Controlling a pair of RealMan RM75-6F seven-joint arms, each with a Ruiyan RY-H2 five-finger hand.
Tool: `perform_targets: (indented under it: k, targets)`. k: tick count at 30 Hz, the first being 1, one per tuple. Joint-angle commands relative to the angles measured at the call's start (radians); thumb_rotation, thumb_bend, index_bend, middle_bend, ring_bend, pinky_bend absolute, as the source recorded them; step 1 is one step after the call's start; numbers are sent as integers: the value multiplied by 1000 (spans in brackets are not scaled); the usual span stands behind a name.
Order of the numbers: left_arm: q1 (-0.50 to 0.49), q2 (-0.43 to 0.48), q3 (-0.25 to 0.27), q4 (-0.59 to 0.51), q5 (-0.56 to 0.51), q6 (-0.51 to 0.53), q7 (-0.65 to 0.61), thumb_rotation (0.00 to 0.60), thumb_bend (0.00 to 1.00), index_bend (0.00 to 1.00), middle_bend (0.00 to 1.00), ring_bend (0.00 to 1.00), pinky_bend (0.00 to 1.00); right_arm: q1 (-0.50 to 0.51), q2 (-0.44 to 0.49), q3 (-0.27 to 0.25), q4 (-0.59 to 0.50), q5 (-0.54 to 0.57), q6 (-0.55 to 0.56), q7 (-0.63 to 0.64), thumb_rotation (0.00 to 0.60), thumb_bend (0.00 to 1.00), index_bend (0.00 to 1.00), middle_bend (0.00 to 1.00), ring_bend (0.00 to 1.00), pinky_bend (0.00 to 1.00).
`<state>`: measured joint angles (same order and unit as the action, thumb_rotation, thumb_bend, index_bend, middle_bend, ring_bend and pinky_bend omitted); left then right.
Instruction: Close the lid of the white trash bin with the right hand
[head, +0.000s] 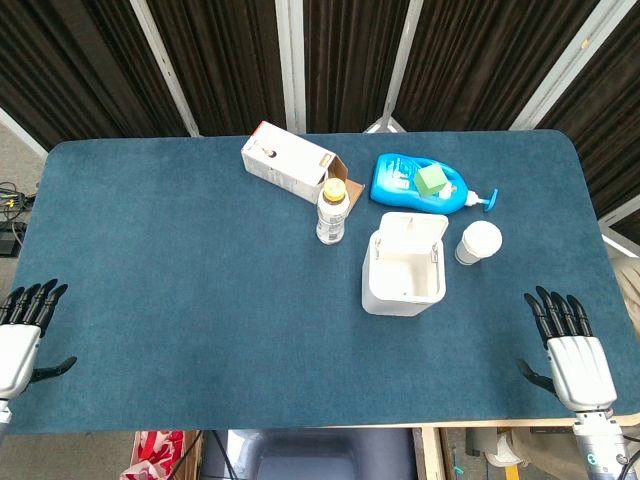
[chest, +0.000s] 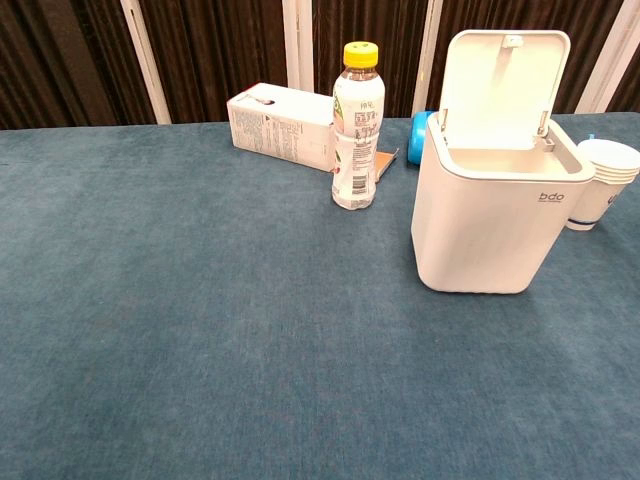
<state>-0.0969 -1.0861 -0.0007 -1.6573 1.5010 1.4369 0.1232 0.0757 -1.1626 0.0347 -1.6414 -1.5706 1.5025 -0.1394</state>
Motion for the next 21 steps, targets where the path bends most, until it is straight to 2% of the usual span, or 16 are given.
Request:
perform_targets:
  k: [1,4,5,7,8,10,12,16,21]
  targets:
    - [1,0,-1,2,-1,1,0,600,0,0,0,0,0,3,3,3,-11,5,-4,-7,600,221,0,0,0,0]
    - [2,3,-1,1,-5,1,-8,600,0,0,0,0,0,10,14,15,-39,16,-12,-8,600,221,0,0,0,4]
    - [3,5,-2,0,-6,2,-11,600,0,0,0,0,0,15,19,23,-52,22,-14,-7,600,221,0,0,3,38]
    - [5,8,-4,0,-6,7,-19,600,0,0,0,0,0,26,32,42,-85,38,-21,-2,600,221,0,44,73,179]
    - [5,9,-5,1,-6,9,-23,600,0,0,0,0,0,36,41,57,-106,47,-26,-1,600,221,0,121,166,305]
    - [6,10,-6,2,-4,12,-30,600,0,0,0,0,0,59,64,89,-153,79,-47,-7,600,225,0,339,394,524]
    - [4,9,-7,2,-3,10,-35,600,0,0,0,0,0,81,89,119,-208,124,-79,2,600,274,0,485,542,628]
    - [-1,9,-5,-2,-1,0,-33,600,0,0,0,0,0,150,167,207,-331,287,-189,36,600,432,0,635,695,701]
    - [-2,12,-4,-7,0,-3,-41,600,0,0,0,0,0,250,240,305,-386,479,-319,42,600,594,0,734,789,744]
